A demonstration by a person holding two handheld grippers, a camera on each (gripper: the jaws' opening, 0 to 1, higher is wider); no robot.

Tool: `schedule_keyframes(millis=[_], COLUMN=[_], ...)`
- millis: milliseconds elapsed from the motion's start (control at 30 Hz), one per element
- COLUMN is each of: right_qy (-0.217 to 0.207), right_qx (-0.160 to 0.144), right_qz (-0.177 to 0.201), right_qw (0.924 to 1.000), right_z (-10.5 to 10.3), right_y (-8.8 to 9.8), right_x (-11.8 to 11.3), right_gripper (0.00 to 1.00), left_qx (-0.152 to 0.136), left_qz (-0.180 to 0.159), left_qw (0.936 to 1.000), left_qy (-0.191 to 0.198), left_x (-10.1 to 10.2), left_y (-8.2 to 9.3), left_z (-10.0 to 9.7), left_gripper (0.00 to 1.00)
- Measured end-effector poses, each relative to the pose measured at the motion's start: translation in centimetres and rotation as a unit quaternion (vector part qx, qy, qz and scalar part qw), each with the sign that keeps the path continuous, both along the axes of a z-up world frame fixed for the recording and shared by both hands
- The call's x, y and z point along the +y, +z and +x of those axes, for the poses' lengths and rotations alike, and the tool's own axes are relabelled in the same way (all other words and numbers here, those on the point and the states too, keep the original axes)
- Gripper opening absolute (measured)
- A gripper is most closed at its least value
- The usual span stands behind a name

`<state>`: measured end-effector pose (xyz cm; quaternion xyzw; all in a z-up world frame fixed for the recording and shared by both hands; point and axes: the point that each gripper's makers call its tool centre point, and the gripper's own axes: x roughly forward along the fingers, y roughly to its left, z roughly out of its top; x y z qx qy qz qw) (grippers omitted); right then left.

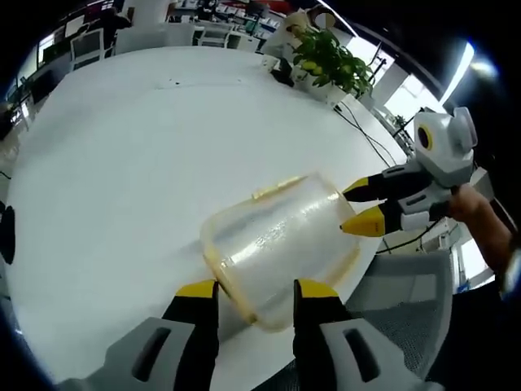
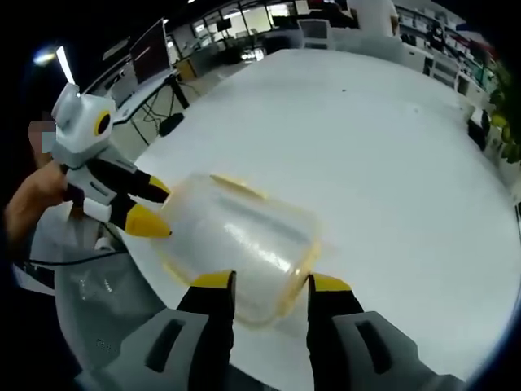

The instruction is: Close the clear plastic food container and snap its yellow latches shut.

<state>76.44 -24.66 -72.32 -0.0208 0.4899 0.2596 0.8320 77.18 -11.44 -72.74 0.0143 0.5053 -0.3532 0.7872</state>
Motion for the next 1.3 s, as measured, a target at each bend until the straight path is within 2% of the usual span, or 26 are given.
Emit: schedule_keyframes(millis=[500, 833, 1100, 1300], right_qy=[0.007, 0.033, 0.081, 0.119], right_qx=[0.004, 0.002, -0.024, -0.056], right_qz=[0.003, 0.008, -0.010, -0.021], right_qw=[1.0000, 0.9994, 0.9964, 0.9912], right_z=[-0.9, -1.1, -1.1, -0.6], right_y=[0.0, 0.0, 0.7, 1.6], right_x=[0.3, 0.2, -0.1, 0.3], right_gripper=[0.32, 0.32, 0.29, 0.28], left_qx=[0.000, 0.001, -0.015, -0.033], left_qz=[-0.005, -0.013, -0.013, -0.010], left_qw=[0.9999, 0.9997, 0.9998, 0.9994], left_qy=[0.015, 0.022, 0.001, -0.008], left_x=[0.5, 0.5, 0.4, 0.5], left_y=[0.0, 0.0, 0.2, 1.2], left_z=[-1.1, -1.0, -1.0, -0.6], left_gripper=[0.29, 0.30, 0.33, 0.33])
